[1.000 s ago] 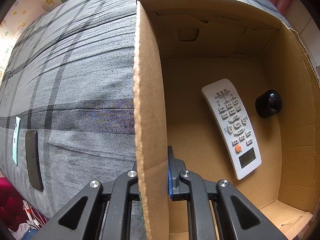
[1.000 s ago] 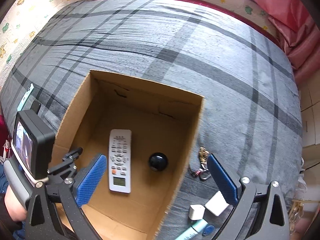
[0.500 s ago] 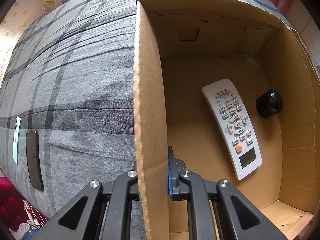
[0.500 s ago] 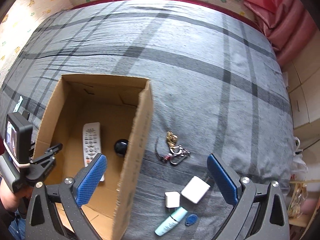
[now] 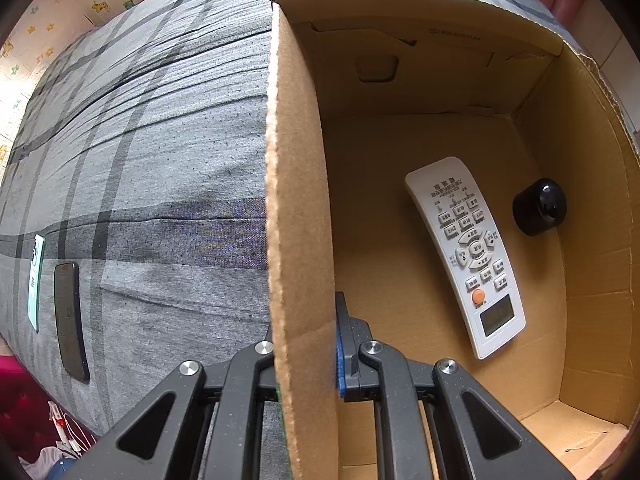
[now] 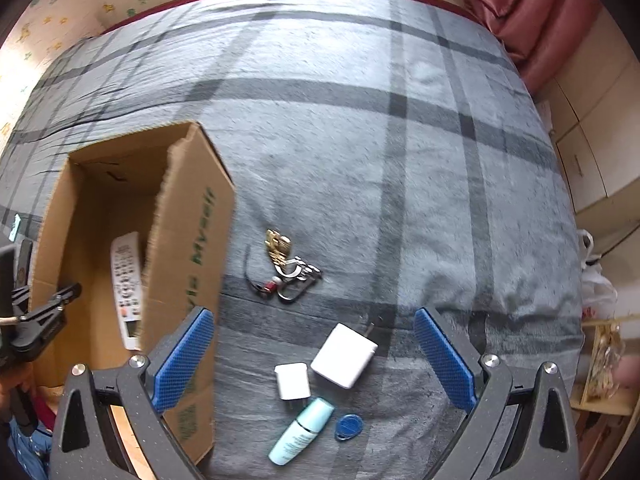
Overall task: Organize rigid objects
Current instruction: 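Withdraw the right gripper from the box toward the remaining items, then grasp the white charger with the right gripper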
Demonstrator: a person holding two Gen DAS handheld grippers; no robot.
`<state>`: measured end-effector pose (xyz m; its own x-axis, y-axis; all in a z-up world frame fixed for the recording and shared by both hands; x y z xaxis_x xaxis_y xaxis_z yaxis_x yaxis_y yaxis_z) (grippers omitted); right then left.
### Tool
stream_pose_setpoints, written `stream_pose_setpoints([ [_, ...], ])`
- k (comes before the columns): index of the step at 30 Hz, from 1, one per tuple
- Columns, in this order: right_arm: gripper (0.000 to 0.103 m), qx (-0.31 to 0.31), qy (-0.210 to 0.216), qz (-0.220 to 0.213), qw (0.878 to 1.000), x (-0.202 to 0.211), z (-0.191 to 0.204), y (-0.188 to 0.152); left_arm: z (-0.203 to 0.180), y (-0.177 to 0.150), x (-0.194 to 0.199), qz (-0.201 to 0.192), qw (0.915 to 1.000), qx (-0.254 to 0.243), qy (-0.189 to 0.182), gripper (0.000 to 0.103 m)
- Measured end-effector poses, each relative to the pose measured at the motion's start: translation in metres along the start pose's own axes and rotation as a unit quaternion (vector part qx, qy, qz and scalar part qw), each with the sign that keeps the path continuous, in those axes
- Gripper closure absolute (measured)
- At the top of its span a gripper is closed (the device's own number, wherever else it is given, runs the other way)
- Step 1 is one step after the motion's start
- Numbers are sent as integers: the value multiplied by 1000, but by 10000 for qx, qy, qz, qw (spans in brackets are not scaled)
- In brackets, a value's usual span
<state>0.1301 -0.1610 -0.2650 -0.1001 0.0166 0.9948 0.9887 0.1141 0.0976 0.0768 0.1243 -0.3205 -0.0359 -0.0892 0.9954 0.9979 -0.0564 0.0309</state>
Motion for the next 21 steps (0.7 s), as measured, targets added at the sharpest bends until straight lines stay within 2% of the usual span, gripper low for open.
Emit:
stream_pose_setpoints([
  [12,1,-431,25,507,9978,-58,-31,-21,-3,1,0,15,10000,19,40,90],
  [21,1,-558,-138,860,9946,-98,-47,-32,-6,1,1,11,9999,23,102,90],
])
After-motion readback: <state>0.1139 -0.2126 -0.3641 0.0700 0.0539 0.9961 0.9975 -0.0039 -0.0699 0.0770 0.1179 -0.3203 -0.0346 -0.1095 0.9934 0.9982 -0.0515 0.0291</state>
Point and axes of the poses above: each gripper's, at about its wrist camera, not at the fingertips, and x roughly against the way its jaws point, z to its left, y to its top, the point moved 6 cm from there along -x, roughly the way its jaws point, and after that the axes turned 10 degrees about z, right-handed, at the moved point
